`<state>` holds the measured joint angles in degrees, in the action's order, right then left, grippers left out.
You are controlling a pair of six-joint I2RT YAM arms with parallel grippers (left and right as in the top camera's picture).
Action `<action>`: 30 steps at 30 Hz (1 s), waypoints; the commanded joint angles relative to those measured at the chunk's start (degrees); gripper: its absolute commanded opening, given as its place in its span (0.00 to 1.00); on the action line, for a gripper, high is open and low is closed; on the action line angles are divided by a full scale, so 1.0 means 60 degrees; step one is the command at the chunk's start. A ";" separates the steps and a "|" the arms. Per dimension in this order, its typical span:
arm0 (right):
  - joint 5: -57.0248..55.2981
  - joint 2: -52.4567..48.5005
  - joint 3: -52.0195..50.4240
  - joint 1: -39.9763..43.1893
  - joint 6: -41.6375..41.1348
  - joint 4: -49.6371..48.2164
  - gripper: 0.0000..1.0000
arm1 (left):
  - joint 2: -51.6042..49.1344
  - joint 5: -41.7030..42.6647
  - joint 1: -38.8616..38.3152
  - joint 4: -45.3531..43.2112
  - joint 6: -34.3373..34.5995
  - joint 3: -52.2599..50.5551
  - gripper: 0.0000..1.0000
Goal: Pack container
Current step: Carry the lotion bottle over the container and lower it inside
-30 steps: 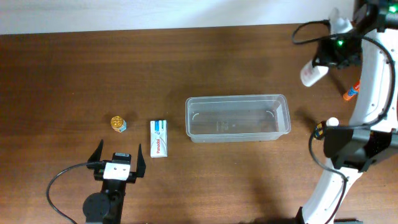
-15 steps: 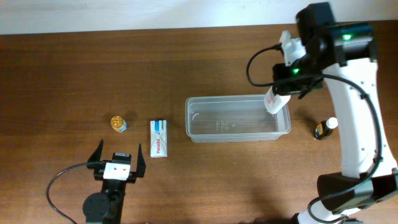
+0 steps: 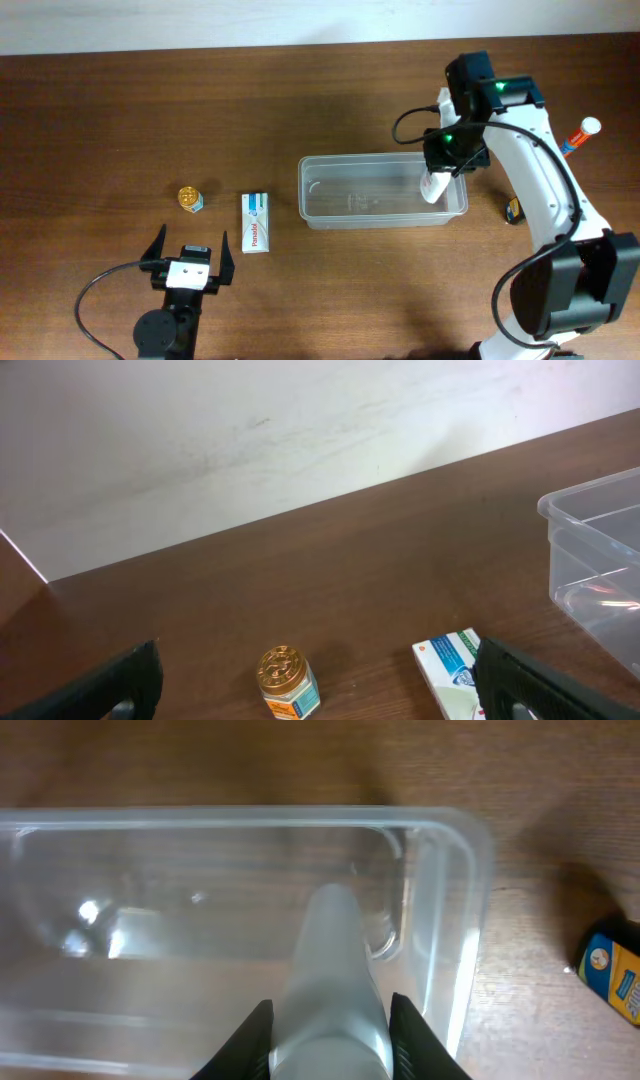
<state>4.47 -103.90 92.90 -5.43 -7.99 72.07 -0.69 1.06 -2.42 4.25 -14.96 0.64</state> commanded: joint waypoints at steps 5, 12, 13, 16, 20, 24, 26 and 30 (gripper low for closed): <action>-0.0437 0.0066 -0.0780 0.0248 -0.0313 -0.0947 0.22 | 0.0058 0.0000 0.0066 0.0058 0.0131 -0.0025 0.99; -0.0433 0.0066 -0.1530 0.0273 -0.0215 -0.1792 0.23 | 0.0058 0.0000 0.0066 0.0058 0.0131 -0.0025 0.99; -0.0433 0.0066 -0.1617 0.0284 -0.0219 -0.1894 0.23 | 0.0058 0.0000 0.0066 0.0058 0.0131 -0.0025 0.99; -0.0437 0.0066 -0.1796 0.0335 -0.0211 -0.2182 0.23 | 0.0058 0.0000 0.0066 0.0058 0.0131 -0.0025 0.99; -0.0426 0.0066 -0.2055 0.0492 -0.0215 -0.2594 0.24 | 0.0058 0.0000 0.0066 0.0058 0.0131 -0.0025 0.99; -0.0357 0.0058 -0.2255 0.0561 -0.0080 -0.2885 0.23 | 0.0058 0.0000 0.0066 0.0058 0.0131 -0.0025 0.99; -0.0346 0.0058 -0.2266 0.0561 0.0007 -0.2936 0.24 | 0.0058 0.0000 0.0066 0.0058 0.0131 -0.0025 0.99; -0.0313 0.0058 -0.2266 0.0561 0.0109 -0.3031 0.29 | 0.0058 0.0000 0.0066 0.0058 0.0131 -0.0025 0.99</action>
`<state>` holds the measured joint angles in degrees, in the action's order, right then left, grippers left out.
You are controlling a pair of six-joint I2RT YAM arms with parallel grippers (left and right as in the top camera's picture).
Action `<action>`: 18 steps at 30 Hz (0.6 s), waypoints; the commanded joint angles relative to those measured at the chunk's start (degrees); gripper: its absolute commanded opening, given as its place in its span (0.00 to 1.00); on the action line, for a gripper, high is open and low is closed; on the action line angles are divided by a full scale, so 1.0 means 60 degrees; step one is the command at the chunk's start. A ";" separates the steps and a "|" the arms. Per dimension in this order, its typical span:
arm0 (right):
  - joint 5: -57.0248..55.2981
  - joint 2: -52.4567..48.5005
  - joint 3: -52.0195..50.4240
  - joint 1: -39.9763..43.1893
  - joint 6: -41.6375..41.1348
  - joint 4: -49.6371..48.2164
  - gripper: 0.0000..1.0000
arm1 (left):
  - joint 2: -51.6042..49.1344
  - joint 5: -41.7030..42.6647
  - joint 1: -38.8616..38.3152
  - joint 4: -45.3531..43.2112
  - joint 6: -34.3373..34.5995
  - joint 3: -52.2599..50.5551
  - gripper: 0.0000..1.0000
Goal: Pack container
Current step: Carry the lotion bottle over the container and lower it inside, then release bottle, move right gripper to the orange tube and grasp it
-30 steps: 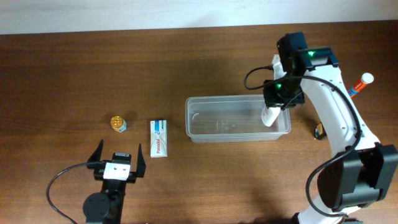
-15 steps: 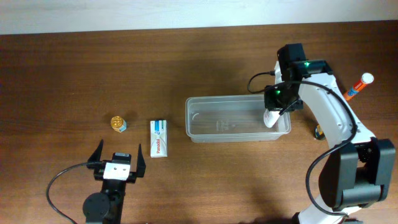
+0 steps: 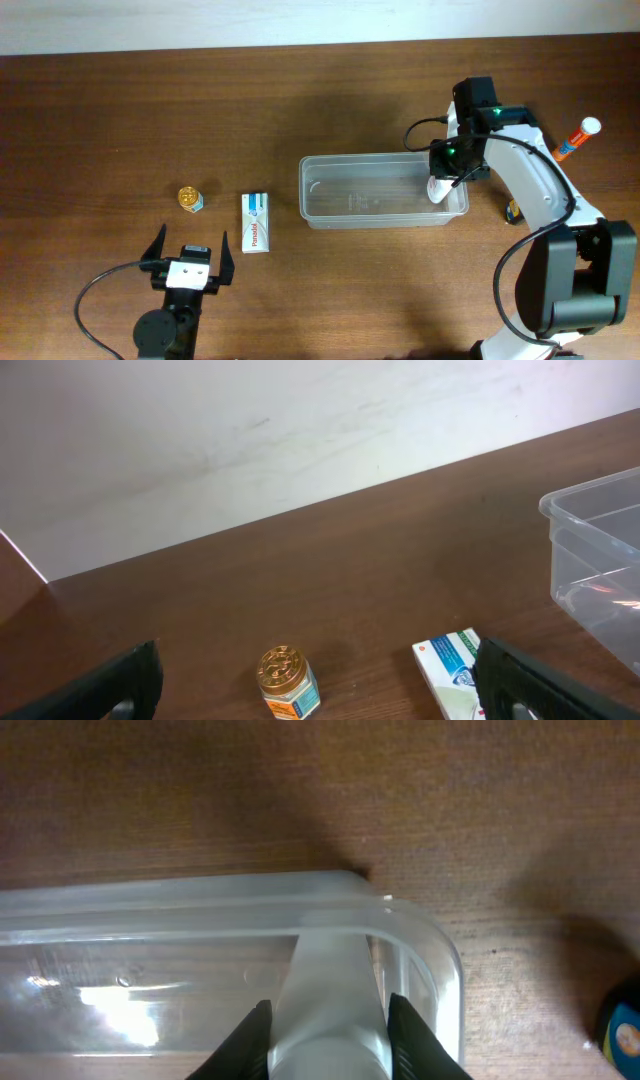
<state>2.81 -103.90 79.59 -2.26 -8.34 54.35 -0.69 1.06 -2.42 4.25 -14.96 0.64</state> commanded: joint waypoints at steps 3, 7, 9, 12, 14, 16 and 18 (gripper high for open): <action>-0.0044 0.0058 -0.0047 0.0015 0.0186 -0.0142 0.34 | 0.0058 0.0000 0.0066 0.0058 0.0131 -0.0025 0.99; -0.0047 0.0062 -0.0033 0.0015 0.0350 -0.0211 0.41 | 0.0058 0.0000 0.0066 0.0058 0.0131 -0.0025 1.00; -0.0047 0.0062 0.0022 0.0015 0.0353 -0.0200 0.48 | 0.0058 0.0004 0.0066 0.0058 0.0131 -0.0025 0.99; -0.0040 0.0076 0.0313 0.0015 0.0353 -0.0007 0.52 | 0.0058 0.0000 0.0066 0.0058 0.0131 -0.0025 0.99; -0.0044 0.0102 0.0907 0.0015 0.0364 0.0474 0.56 | 0.0058 0.0000 0.0066 0.0058 0.0131 -0.0025 0.99; 0.0000 0.0138 0.1464 0.0015 0.0535 0.0907 0.57 | 0.0058 0.0000 0.0066 0.0058 0.0131 -0.0025 0.99; 0.0022 0.0193 0.2157 0.0015 0.0619 0.1384 0.60 | 0.0058 0.0004 0.0066 0.0058 0.0131 -0.0025 0.99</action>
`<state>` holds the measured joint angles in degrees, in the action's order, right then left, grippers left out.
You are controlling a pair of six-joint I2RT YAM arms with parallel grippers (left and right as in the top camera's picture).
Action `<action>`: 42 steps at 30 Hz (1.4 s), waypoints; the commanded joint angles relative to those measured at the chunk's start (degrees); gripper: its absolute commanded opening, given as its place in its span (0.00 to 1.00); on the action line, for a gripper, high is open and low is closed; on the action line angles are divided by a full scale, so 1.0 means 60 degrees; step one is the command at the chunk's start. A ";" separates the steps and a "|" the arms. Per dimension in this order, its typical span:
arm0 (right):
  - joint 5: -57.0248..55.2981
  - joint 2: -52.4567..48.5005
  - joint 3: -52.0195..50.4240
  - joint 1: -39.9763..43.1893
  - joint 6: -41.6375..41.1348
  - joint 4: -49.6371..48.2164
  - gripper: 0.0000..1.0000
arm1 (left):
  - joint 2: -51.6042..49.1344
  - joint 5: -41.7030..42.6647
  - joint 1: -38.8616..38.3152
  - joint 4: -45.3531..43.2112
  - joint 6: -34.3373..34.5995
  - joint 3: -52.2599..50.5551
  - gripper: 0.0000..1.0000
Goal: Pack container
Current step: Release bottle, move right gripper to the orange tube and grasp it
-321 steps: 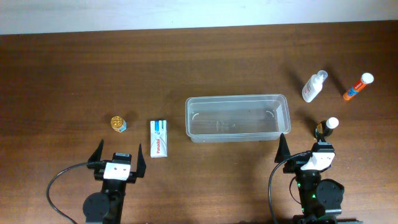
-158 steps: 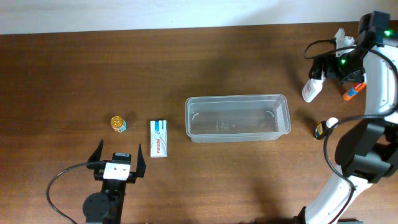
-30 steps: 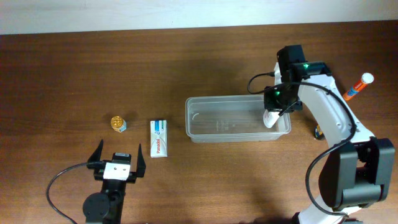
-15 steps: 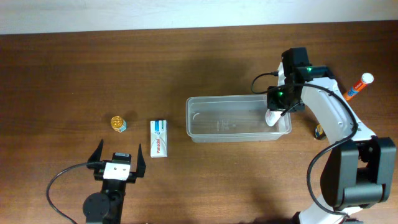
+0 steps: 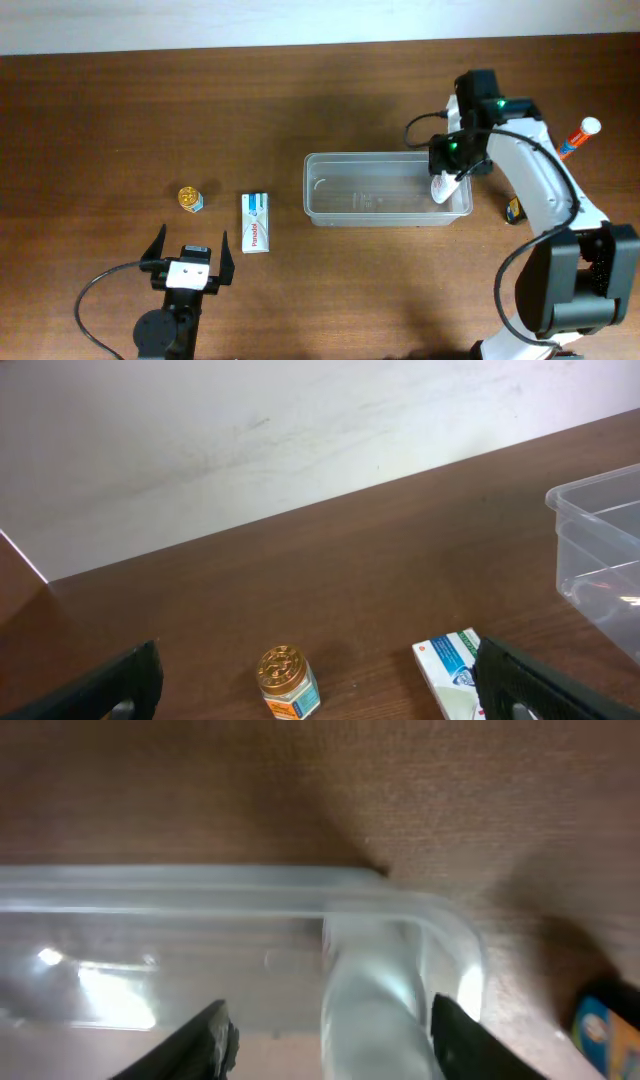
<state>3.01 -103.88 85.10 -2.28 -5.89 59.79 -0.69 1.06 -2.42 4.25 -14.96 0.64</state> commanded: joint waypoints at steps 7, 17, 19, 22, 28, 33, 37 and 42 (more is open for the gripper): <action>-0.1381 0.0237 0.4218 0.0426 0.0670 0.2488 0.80 | 0.0058 0.0000 0.0066 0.0058 0.0131 -0.0025 0.99; -0.0900 0.0007 0.5235 0.3763 0.1337 0.2783 0.91 | 0.0058 0.0004 0.0066 0.0058 0.0131 -0.0025 0.99; -0.0229 -0.0211 0.5235 0.4350 0.1341 0.2674 0.91 | 0.0058 0.0000 0.0066 0.0058 0.0131 -0.0025 0.99; 0.0073 -0.0572 0.5235 0.4911 0.1330 0.2488 0.91 | 0.0058 0.0000 0.0066 0.0058 0.0131 -0.0025 0.99; 0.0066 -0.1694 0.5231 0.5461 0.1188 0.1661 0.91 | 0.0058 0.0000 0.0066 0.0058 0.0131 -0.0025 0.99; 0.0033 -0.2685 0.5227 0.5530 0.1151 0.1133 0.90 | 0.0058 0.0000 0.0066 0.0058 0.0131 -0.0025 0.99; -0.0036 -0.3289 0.5227 0.5541 0.1151 0.0783 0.90 | 0.0058 0.0000 0.0066 0.0058 0.0131 -0.0025 0.99; -0.0036 -0.3683 0.5227 0.5632 0.1166 0.0233 0.89 | 0.0058 0.0000 0.0066 0.0058 0.0131 -0.0025 1.00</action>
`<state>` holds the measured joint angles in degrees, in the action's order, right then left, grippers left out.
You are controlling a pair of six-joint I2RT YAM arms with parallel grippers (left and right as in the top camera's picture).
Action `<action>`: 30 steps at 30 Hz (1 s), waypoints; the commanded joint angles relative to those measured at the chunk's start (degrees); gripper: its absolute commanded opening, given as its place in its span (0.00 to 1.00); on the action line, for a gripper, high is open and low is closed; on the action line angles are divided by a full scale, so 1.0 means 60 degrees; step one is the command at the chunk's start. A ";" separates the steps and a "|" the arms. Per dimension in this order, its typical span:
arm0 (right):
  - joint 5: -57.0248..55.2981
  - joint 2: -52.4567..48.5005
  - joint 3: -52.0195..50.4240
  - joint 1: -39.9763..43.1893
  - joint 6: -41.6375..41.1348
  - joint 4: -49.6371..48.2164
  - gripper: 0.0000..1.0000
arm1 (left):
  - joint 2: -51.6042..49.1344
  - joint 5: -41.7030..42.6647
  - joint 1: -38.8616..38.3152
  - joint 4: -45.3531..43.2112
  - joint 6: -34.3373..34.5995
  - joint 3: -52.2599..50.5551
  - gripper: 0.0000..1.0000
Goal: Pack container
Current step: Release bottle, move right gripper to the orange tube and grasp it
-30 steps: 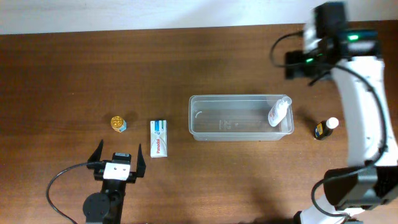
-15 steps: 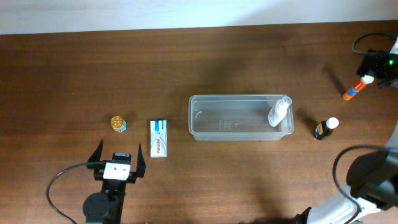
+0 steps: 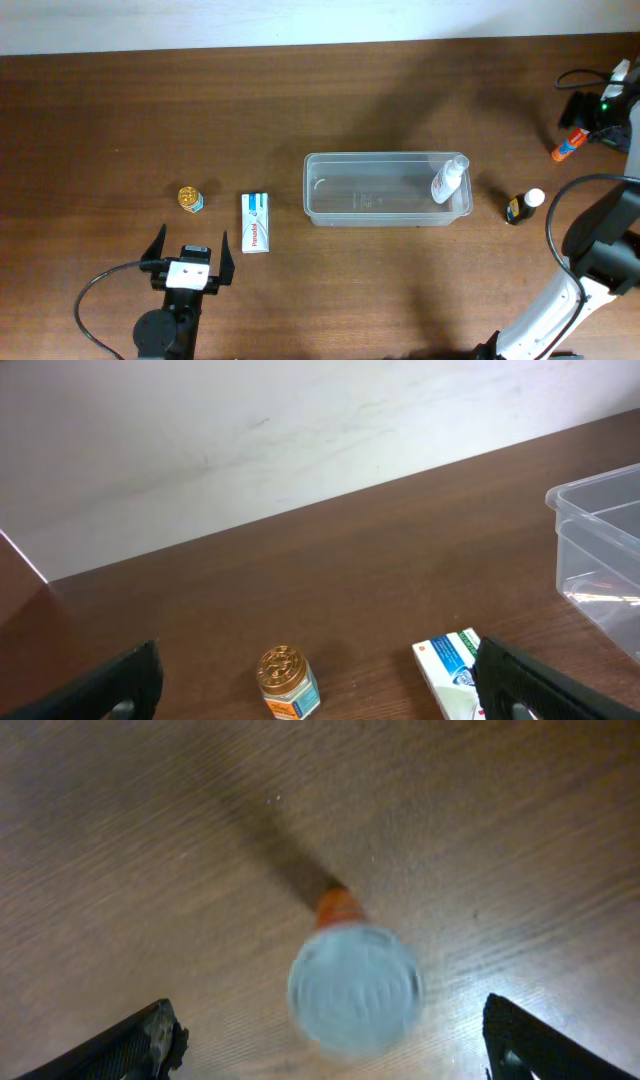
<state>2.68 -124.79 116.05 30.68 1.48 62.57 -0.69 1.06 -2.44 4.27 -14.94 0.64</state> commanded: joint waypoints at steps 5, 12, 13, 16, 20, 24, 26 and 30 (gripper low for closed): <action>0.0015 -0.0372 0.0069 0.0149 0.0076 -0.0612 0.79 | 0.0058 0.0000 0.0069 0.0055 0.0127 -0.0025 0.99; 0.0022 -0.0412 0.0069 0.0153 0.0182 -0.0863 0.55 | 0.0058 0.0000 0.0069 0.0055 0.0127 -0.0025 0.99; 0.0025 -0.0412 0.0069 0.0149 0.0182 -0.0856 0.53 | 0.0058 0.0000 0.0069 0.0055 0.0127 -0.0025 0.99; 0.0025 -0.0412 0.0069 0.0149 0.0182 -0.0816 0.53 | 0.0058 0.0004 0.0069 0.0055 0.0127 -0.0025 0.99; 0.0022 -0.0455 0.0066 0.0149 0.0182 -0.0758 0.51 | 0.0058 0.0000 0.0069 0.0055 0.0127 -0.0025 0.99; 0.0018 -0.0576 -0.0007 0.0149 0.0186 -0.0696 0.49 | 0.0058 0.0000 0.0069 0.0055 0.0127 -0.0025 0.99; 0.0018 -0.0637 -0.0026 0.0153 0.0186 -0.0703 0.49 | 0.0058 0.0000 0.0069 0.0055 0.0127 -0.0025 0.99; 0.0011 -0.0659 -0.0018 0.0153 0.0186 -0.0761 0.45 | 0.0058 0.0000 0.0069 0.0055 0.0127 -0.0025 0.99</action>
<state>2.68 -128.03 116.05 31.16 2.17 58.24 -0.69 1.06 -2.42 4.25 -14.94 0.64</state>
